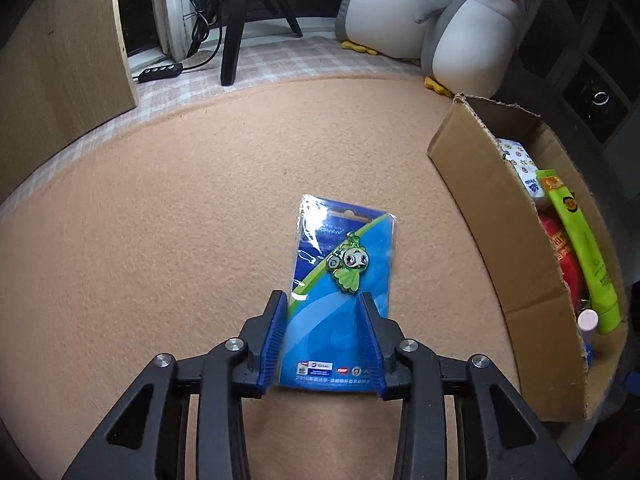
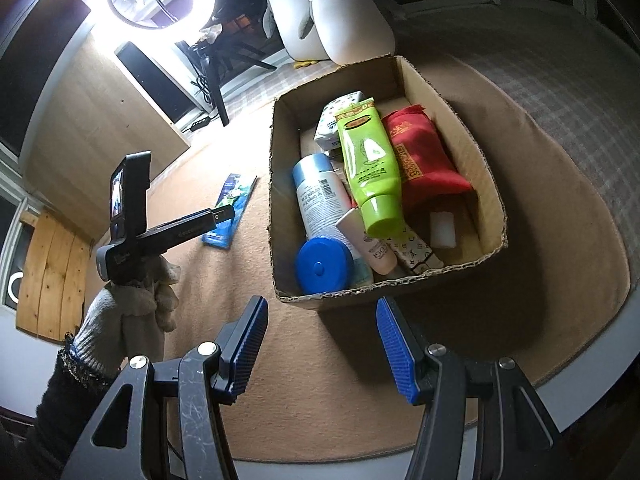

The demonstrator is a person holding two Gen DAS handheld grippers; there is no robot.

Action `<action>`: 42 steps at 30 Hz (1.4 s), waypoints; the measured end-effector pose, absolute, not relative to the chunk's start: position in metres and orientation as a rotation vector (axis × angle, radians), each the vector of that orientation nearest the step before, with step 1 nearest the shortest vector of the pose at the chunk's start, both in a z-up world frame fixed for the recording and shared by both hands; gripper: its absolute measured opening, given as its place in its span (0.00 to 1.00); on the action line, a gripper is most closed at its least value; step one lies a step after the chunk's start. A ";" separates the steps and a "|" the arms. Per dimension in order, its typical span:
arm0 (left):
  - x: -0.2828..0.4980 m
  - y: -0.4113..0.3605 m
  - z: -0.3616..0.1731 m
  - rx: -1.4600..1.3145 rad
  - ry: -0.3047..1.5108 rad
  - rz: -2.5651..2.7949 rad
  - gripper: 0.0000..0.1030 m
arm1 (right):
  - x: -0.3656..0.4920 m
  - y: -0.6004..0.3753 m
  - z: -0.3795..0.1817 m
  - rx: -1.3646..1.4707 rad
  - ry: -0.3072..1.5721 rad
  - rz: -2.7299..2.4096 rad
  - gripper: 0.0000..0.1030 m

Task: Organize objects
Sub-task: 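Move the left tool to the blue keychain card and close on it, then lift the blue card with the left gripper and drop it into the box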

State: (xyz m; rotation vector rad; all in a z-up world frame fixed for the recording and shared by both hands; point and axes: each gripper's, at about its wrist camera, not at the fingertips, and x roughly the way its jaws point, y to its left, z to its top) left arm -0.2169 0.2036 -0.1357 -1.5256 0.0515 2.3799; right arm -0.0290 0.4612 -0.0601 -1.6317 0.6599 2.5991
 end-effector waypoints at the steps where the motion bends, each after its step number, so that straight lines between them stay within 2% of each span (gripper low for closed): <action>1: -0.216 0.203 -0.136 -1.523 0.050 2.380 0.38 | -0.030 0.461 -0.061 -1.636 0.658 2.600 0.51; 4: -0.217 0.204 -0.134 -1.529 0.051 2.386 0.42 | -0.031 0.459 -0.061 -1.641 0.659 2.604 0.51; 6: -0.218 0.208 -0.133 -1.532 0.048 2.376 0.54 | -0.032 0.458 -0.062 -1.644 0.658 2.606 0.51; 7: -0.219 0.210 -0.133 -1.540 0.048 2.368 0.67 | -0.031 0.457 -0.062 -1.645 0.660 2.606 0.51; 8: -0.219 0.214 -0.134 -1.545 0.063 2.363 0.71 | -0.031 0.457 -0.062 -1.645 0.661 2.605 0.51; 15: -0.223 0.234 -0.141 -1.562 0.176 2.363 0.71 | -0.027 0.462 -0.063 -1.637 0.680 2.591 0.51; 19: -0.223 0.233 -0.140 -1.559 0.191 2.384 0.58 | -0.026 0.467 -0.064 -1.627 0.694 2.578 0.51; 29: -0.211 0.221 -0.136 -1.564 0.113 2.382 0.57 | -0.029 0.465 -0.063 -1.631 0.688 2.590 0.51; 42: -0.187 0.242 -0.061 -1.350 0.052 2.406 0.57 | -0.031 0.463 -0.059 -1.629 0.660 2.611 0.51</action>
